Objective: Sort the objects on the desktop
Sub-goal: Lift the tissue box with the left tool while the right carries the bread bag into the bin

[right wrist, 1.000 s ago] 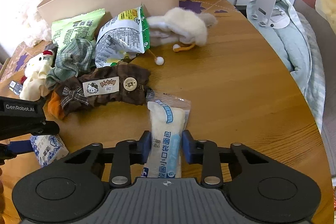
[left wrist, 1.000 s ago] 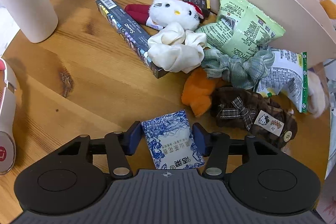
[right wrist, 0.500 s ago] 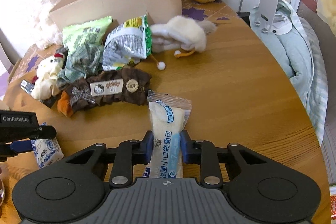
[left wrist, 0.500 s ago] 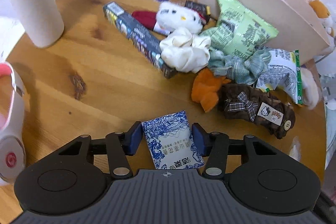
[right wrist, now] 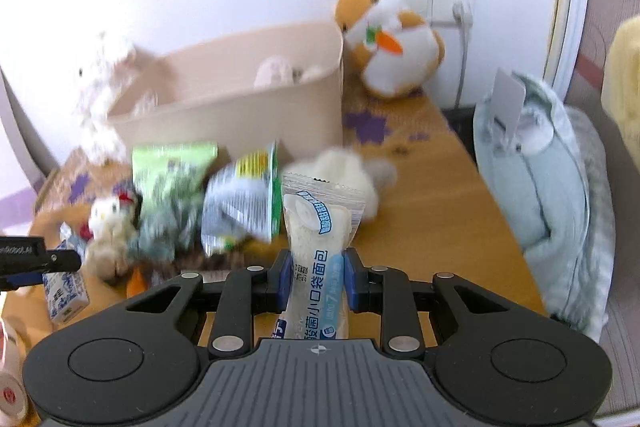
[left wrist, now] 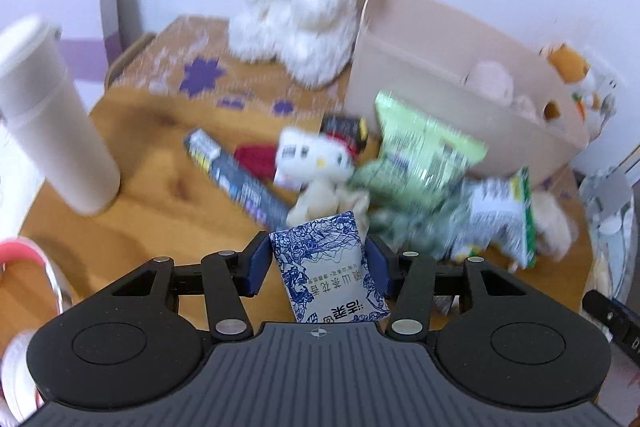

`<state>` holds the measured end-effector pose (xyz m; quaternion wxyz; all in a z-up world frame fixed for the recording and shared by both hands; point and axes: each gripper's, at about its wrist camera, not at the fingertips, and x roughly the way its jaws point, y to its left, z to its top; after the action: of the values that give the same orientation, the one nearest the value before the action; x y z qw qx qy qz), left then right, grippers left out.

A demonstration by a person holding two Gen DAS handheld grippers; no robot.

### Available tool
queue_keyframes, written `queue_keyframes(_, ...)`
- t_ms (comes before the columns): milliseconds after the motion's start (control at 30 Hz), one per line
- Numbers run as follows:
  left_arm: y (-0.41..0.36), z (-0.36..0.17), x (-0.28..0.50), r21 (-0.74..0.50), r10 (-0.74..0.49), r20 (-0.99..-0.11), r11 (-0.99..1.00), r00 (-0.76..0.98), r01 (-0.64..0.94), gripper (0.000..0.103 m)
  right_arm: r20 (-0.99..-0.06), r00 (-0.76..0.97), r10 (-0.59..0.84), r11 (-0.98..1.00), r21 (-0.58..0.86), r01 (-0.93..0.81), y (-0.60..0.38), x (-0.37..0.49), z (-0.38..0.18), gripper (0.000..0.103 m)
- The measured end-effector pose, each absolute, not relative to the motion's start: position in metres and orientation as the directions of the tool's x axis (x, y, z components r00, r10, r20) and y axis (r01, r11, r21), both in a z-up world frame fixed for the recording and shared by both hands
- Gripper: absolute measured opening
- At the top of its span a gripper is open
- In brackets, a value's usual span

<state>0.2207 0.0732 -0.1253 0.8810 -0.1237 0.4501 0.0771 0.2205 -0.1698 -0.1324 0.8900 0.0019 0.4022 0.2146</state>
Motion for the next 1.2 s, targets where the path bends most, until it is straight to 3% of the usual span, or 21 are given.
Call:
queue_keyframes(767,0.047,-0.031,0.368,-0.103,-0.01,-0.59,0.993,0.807,-0.063,0.052,-0.496,0.738,0.457,0.874,0.097,-0.476,-0.102,0.34,-0.038,0.025)
queue_keyframes(1200,-0.009,-0.069,0.423,-0.019,-0.044,-0.636,0.999,0.77,0.041,0.052,-0.53,0.721,0.447,0.856,0.02,-0.516,-0.054,0.372,-0.074,0.024)
